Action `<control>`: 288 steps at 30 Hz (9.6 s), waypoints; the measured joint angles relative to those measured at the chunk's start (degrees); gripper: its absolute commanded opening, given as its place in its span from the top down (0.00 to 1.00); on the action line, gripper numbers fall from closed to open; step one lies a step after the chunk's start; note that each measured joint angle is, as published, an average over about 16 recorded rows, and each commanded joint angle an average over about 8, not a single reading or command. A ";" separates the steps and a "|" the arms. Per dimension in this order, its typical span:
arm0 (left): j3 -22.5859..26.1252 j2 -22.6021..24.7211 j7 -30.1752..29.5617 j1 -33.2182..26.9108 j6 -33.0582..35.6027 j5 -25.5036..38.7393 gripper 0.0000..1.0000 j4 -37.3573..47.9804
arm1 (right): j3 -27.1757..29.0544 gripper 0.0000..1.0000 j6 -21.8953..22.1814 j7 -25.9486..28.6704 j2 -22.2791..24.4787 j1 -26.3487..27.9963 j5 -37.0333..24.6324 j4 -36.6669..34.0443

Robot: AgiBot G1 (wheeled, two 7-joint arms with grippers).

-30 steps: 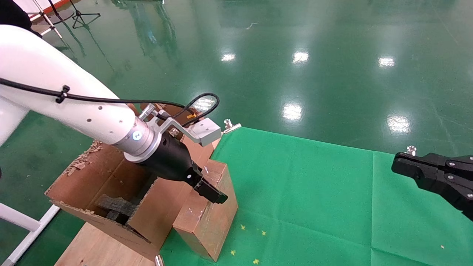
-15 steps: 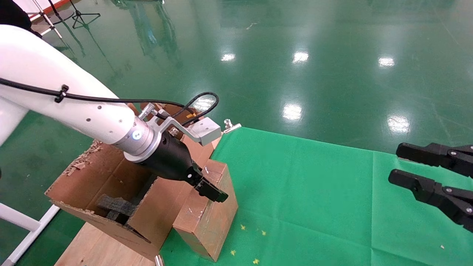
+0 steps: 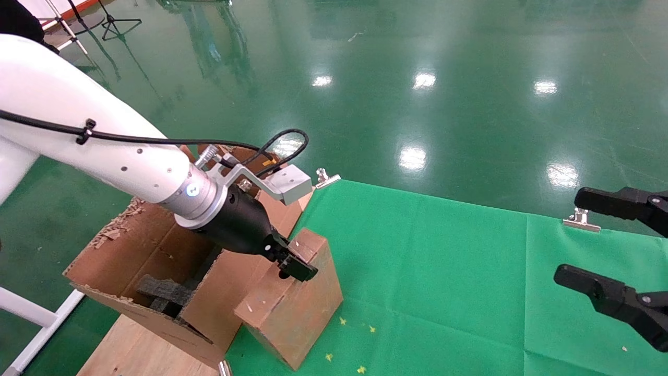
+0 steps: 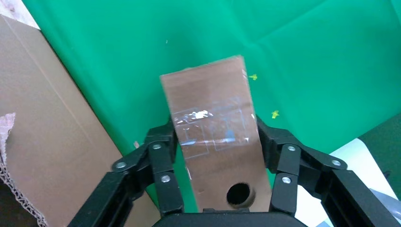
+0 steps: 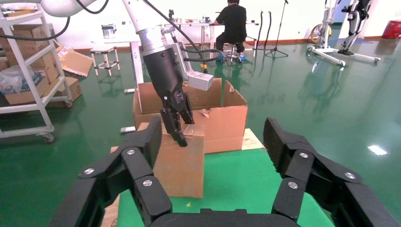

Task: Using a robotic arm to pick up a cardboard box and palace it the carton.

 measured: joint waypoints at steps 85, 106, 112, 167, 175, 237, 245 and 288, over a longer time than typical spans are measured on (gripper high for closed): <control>-5.40 0.00 53.41 -5.35 -26.18 8.84 1.00 74.71 | 0.00 0.00 0.00 0.00 0.00 0.00 0.00 0.00; -7.47 -0.41 54.92 -2.10 -27.54 5.80 0.00 76.55 | 0.01 0.00 0.02 0.00 0.01 -0.02 0.00 -0.02; -7.65 -0.48 55.20 -2.84 -27.06 5.57 0.00 75.90 | 0.01 0.00 0.02 0.00 0.01 -0.02 0.00 -0.01; -26.82 -7.16 65.29 9.22 -10.61 -24.03 0.00 39.58 | 0.01 0.00 0.04 0.00 0.01 -0.03 0.01 -0.03; -30.82 -7.59 66.58 15.81 -8.63 -30.30 0.00 32.18 | 0.01 0.00 0.04 0.00 0.01 -0.03 0.01 -0.03; -46.24 -9.24 71.53 41.24 -0.99 -54.50 0.00 3.64 | 0.01 0.00 0.06 -0.01 0.02 -0.04 0.02 -0.05; -46.18 -9.22 71.50 41.14 -1.03 -54.40 0.00 3.74 | 0.01 0.00 0.06 -0.01 0.02 -0.04 0.02 -0.05; -46.10 -9.22 71.48 41.02 -1.07 -54.27 0.00 3.87 | 0.01 0.00 0.06 -0.01 0.02 -0.04 0.02 -0.05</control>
